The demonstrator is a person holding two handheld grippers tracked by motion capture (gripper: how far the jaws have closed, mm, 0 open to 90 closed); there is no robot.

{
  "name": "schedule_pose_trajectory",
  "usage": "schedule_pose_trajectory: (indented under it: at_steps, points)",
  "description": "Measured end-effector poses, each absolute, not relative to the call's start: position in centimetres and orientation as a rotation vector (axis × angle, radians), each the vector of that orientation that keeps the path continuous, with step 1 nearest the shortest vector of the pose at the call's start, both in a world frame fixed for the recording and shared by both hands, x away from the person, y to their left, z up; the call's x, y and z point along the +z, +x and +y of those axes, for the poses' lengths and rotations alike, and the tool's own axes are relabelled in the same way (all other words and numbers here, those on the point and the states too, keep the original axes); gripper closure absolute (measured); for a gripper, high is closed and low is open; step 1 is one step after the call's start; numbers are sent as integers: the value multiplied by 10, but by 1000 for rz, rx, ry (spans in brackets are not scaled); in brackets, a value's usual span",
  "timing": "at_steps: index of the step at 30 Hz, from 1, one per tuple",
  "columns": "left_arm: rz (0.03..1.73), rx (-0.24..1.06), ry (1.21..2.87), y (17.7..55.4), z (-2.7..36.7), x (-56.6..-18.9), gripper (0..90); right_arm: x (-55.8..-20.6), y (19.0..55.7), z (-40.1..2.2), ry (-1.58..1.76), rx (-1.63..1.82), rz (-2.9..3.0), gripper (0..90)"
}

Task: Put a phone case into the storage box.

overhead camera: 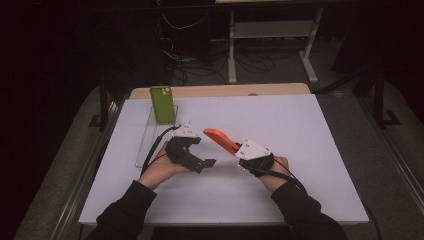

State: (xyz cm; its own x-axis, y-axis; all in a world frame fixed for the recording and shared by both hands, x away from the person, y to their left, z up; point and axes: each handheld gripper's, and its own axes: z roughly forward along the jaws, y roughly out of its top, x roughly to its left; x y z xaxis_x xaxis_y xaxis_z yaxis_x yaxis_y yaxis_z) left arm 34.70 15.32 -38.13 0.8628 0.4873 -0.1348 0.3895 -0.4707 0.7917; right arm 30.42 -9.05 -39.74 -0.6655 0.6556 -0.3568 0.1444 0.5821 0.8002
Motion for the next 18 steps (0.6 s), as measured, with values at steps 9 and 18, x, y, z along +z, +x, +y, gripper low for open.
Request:
schedule_pose_trajectory:
  at_steps: [9, 18]
  points:
    - [668, 148, 2099, 348, 154, -381, 0, -396, 317, -106, 892, 1178, 2172, 824]
    - [717, 187, 2058, 353, 150, -376, 0, -397, 320, -109, 1048, 1255, 2140, 825]
